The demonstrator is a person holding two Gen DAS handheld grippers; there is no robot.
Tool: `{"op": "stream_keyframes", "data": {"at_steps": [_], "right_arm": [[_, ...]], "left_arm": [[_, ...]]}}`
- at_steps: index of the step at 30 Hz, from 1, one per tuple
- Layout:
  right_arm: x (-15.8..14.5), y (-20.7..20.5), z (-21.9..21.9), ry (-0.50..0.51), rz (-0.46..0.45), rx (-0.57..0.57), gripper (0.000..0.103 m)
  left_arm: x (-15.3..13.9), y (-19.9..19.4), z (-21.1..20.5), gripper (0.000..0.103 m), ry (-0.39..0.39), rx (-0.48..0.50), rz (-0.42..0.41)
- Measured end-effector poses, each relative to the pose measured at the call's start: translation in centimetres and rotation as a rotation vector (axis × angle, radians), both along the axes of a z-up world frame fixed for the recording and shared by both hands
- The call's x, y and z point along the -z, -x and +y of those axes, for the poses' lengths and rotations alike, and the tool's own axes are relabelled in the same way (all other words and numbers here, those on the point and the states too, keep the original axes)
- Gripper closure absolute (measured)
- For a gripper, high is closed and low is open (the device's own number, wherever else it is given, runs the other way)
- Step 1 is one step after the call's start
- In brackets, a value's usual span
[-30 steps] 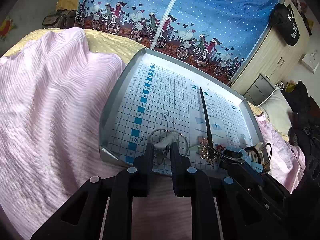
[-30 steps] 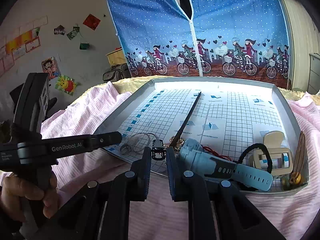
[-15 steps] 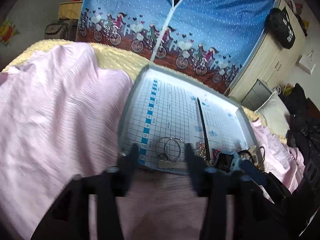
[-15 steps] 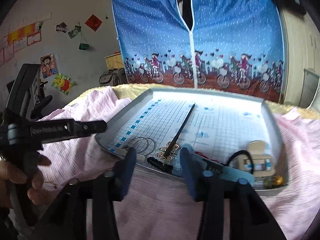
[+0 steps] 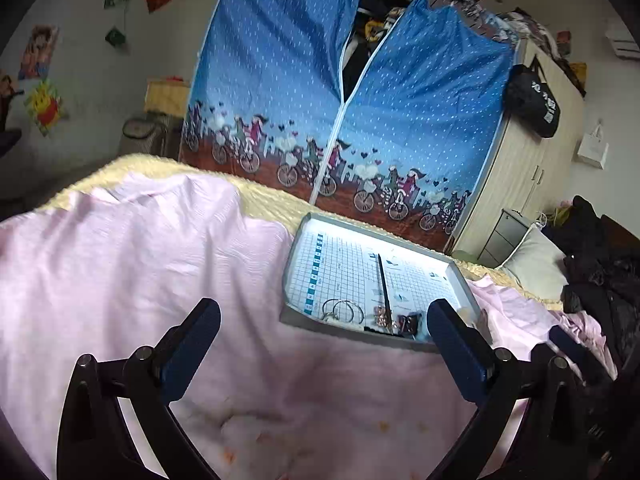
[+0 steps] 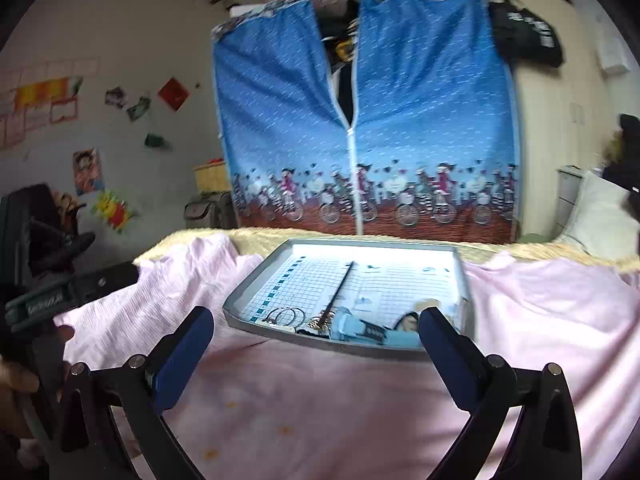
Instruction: Organize jewelry
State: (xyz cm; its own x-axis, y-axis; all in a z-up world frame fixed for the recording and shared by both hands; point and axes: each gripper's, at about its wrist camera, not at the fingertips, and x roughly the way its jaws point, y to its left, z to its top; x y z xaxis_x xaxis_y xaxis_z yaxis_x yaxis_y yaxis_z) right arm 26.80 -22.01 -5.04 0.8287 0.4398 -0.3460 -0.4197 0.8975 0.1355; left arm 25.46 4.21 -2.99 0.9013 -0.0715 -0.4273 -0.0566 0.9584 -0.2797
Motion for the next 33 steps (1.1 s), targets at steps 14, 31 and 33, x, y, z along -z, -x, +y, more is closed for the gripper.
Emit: {"op": "stream_keyframes", "data": {"at_steps": [14, 31, 33], "right_arm": [[-0.5, 9.3, -1.7, -0.017, -0.029, 0.094, 0.0], [0.6, 9.3, -1.2, 0.022, -0.025, 0.1, 0.0], [0.8, 9.2, -1.2, 0.02, -0.018, 0.101, 0.0]], "left_arm": [[-0.5, 9.5, -1.6, 0.002, -0.105, 0.009, -0.075], [0.1, 11.1, -1.7, 0.002, -0.162, 0.028, -0.094], [0.4, 11.1, -1.6, 0.002, -0.163, 0.028, -0.091]]}}
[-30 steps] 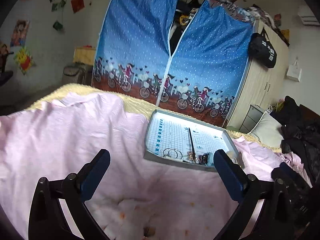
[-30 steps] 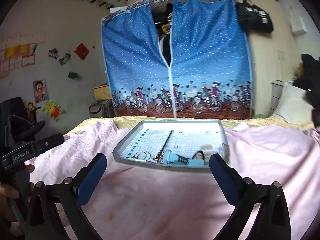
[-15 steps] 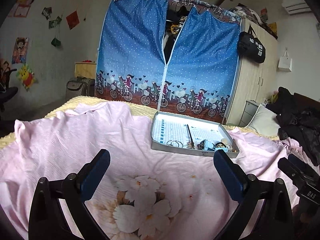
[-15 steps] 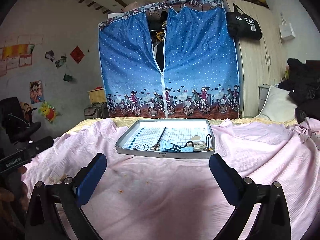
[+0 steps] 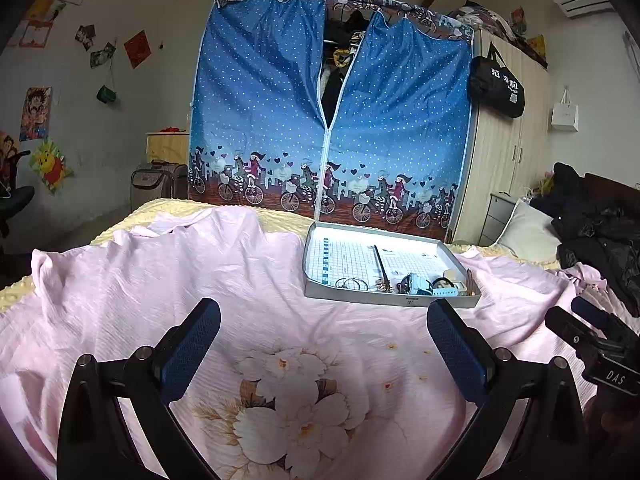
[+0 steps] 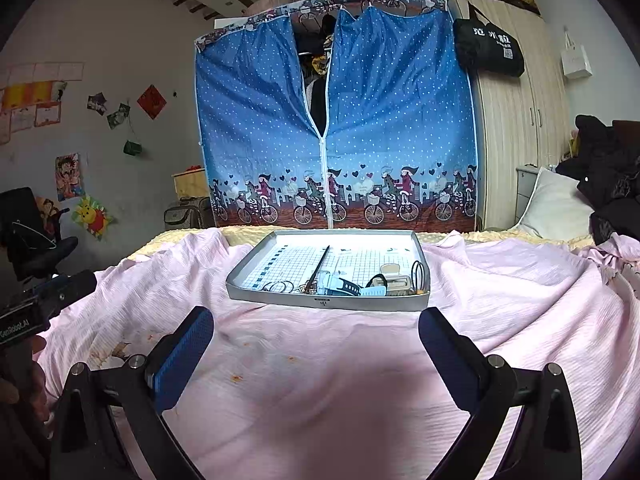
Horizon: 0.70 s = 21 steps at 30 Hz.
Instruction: Organize jewelry
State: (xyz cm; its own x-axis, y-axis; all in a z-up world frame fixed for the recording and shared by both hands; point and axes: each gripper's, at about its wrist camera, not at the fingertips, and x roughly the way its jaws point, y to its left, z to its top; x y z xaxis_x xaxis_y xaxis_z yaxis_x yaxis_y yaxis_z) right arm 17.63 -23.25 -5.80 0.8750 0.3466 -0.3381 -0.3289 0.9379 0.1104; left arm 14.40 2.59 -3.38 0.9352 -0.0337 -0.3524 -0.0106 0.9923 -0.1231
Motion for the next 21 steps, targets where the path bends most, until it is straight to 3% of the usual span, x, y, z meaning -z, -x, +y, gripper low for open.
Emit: {"op": "stream_keyframes", "data": {"at_steps": [9, 15, 21], "right_arm": [[0.5, -0.5, 0.0, 0.0, 0.028, -0.003, 0.0], [0.7, -0.6, 0.2, 0.011, 0.04, -0.011, 0.0], [0.9, -0.6, 0.6, 0.028, 0.045, -0.017, 0.0]], "left_arm": [[0.7, -0.5, 0.8, 0.002, 0.059, -0.011, 0.047], [0.9, -0.6, 0.0, 0.002, -0.015, -0.039, 0.068], [1.4, -0.6, 0.1, 0.002, -0.02, -0.047, 0.064]]}}
